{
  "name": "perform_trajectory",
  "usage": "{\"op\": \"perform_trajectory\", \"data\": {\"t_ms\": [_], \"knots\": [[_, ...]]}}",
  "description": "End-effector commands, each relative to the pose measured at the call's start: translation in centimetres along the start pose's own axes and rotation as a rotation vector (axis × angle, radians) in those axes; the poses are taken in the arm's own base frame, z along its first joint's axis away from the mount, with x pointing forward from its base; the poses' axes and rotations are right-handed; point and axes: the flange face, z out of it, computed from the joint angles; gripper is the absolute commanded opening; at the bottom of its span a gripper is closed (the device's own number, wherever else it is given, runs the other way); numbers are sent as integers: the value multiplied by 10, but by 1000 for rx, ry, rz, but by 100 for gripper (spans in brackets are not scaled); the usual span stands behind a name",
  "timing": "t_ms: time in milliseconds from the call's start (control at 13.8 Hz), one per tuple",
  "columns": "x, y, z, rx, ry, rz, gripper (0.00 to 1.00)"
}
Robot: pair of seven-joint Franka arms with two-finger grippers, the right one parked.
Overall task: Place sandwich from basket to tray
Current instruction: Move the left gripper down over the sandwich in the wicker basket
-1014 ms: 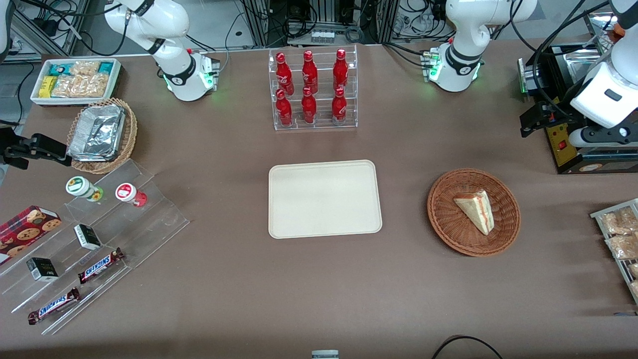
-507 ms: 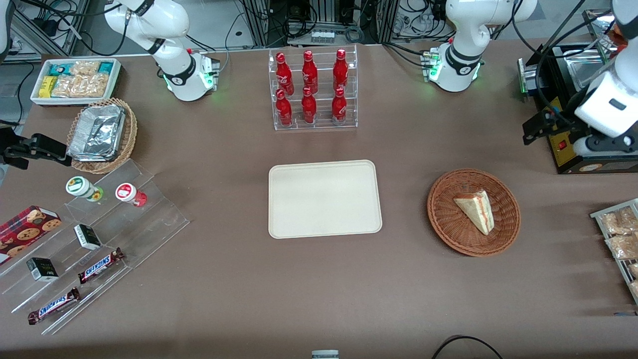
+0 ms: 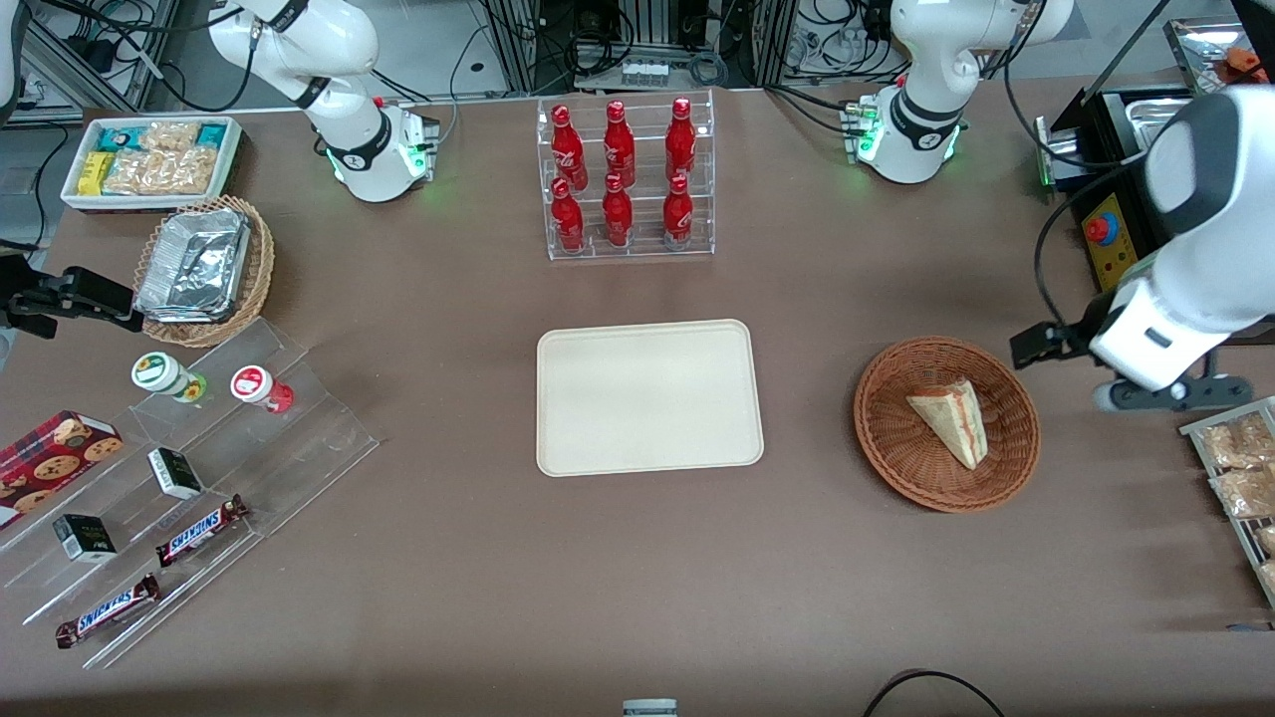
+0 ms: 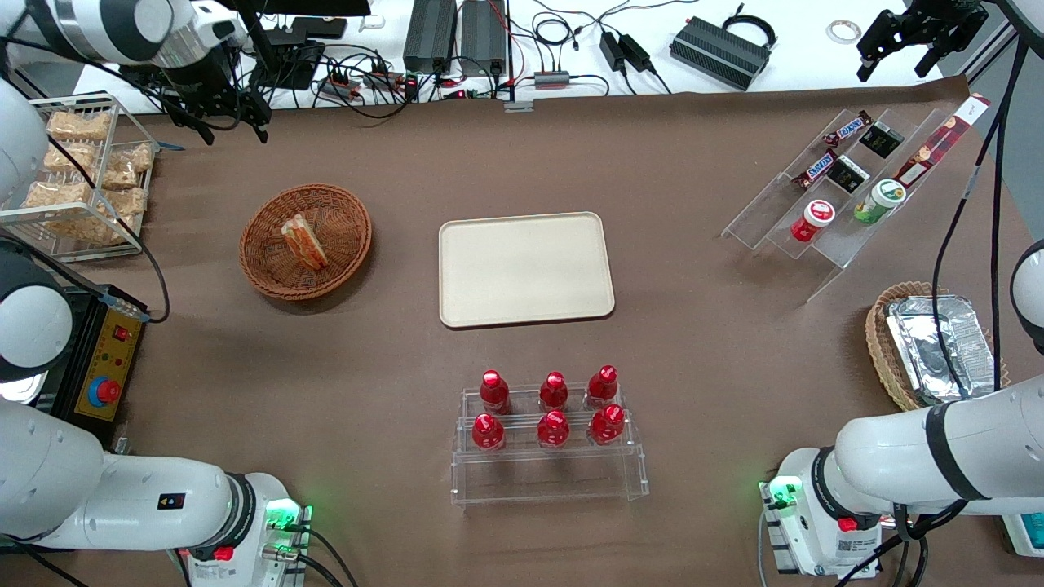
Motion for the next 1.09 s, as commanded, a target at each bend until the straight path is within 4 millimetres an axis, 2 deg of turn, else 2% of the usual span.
{"op": "perform_trajectory", "data": {"t_ms": [0, 217, 507, 797, 1014], "knots": [[1, -10, 31, -1, 12, -75, 100], [-2, -12, 76, -3, 23, -116, 100], [-12, -8, 132, -23, 91, -304, 100], [-24, -5, 172, -41, 138, -388, 100], [-23, 9, 193, -33, 119, -363, 100]]}}
